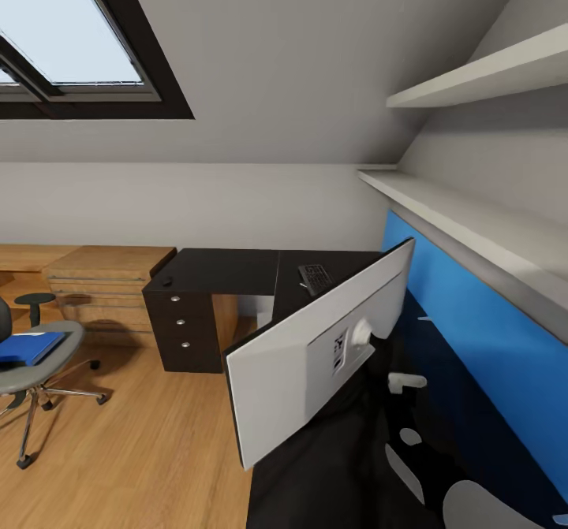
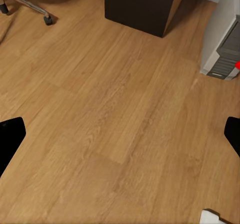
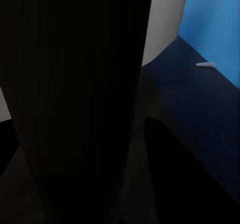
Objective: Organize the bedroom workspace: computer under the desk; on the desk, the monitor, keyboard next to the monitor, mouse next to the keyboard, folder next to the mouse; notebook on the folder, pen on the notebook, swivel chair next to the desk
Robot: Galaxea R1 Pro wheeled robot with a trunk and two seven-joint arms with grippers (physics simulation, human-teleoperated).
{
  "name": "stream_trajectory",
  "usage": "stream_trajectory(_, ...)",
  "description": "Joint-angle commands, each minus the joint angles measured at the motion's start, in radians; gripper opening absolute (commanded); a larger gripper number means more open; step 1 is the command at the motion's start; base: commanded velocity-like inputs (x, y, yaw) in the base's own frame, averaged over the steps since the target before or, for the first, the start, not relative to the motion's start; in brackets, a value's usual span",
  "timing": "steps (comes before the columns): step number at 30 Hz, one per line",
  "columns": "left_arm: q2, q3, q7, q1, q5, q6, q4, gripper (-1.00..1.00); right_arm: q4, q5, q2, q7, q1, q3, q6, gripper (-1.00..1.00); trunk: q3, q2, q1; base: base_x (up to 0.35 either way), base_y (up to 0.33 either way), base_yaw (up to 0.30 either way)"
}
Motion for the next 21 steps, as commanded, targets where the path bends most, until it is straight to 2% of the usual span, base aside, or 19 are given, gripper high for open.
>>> stream_trajectory(1, 0.000, -0.002, 0.003, 0.000, 0.005, -0.002, -0.001, 1.00, 0.004, -0.024, -0.002, -0.008, -0.001, 0.016, -0.009, -1.00, -0.002, -0.002, 0.001, 0.000, 0.000, 0.000)
stream_trajectory(7, 0.000, -0.002, 0.003, 0.000, 0.005, -0.002, -0.001, 1.00, 0.046, -0.030, -0.003, -0.006, -0.022, 0.015, -0.010, -1.00, -0.002, -0.002, 0.001, 0.000, 0.000, 0.000)
stream_trajectory(21, 0.000, -0.002, 0.004, 0.000, 0.005, -0.002, -0.001, 1.00, 0.053, -0.046, -0.011, -0.001, -0.024, 0.016, -0.011, -1.00, -0.002, -0.002, 0.001, 0.000, 0.000, 0.000)
